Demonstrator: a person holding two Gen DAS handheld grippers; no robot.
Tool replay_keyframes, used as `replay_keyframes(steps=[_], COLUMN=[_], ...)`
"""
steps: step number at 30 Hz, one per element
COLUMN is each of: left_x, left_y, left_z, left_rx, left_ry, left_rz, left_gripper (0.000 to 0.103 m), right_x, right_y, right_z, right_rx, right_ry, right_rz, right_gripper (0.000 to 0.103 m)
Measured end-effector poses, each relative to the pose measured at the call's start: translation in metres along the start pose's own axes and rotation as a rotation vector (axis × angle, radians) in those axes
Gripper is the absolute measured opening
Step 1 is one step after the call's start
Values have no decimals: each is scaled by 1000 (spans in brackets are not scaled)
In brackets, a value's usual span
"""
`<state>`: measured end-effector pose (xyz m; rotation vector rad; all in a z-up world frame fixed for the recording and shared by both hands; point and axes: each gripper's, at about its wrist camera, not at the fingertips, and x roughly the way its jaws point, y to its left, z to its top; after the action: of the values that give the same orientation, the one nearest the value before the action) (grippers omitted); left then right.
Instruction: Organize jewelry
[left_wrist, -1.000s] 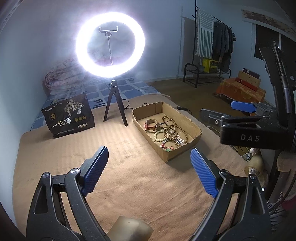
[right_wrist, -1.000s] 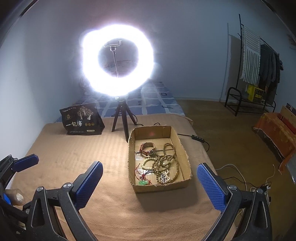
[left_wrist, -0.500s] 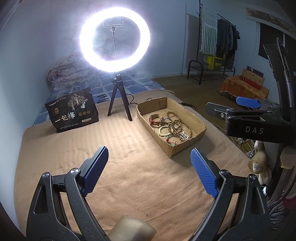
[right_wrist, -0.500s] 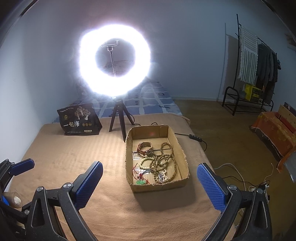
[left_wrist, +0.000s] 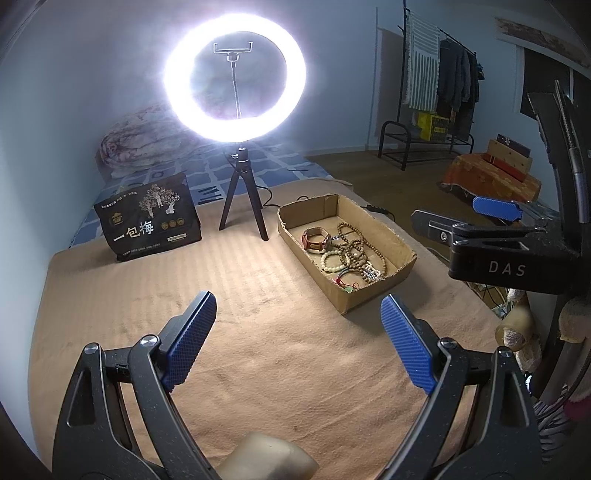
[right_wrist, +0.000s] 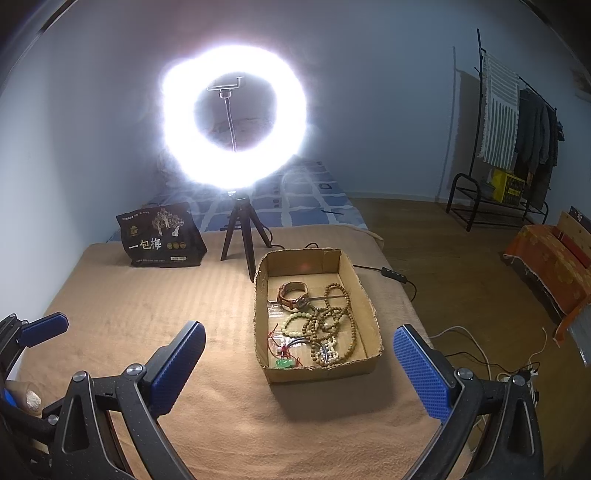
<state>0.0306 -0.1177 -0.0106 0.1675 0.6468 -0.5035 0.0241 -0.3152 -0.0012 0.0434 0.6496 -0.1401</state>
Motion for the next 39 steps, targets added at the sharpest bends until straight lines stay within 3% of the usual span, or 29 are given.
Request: replay_keyframes(steps=[24,34,39], left_x=[-1,-7,-5], left_y=[2,2,5], left_z=[-1,-1,-1], left_rx=[-11,-9,-19], left_ry=[-13,-60,-38], left_rz=[46,89,100], left_gripper=[93,93,93], right_x=[4,5,11], right_y=[0,-1,-4], right_z=[0,-2,-5], right_rx=[-3,-1,1], right_ry=[6,9,27], right_rz=[8,10,8], right_gripper=[103,103,103])
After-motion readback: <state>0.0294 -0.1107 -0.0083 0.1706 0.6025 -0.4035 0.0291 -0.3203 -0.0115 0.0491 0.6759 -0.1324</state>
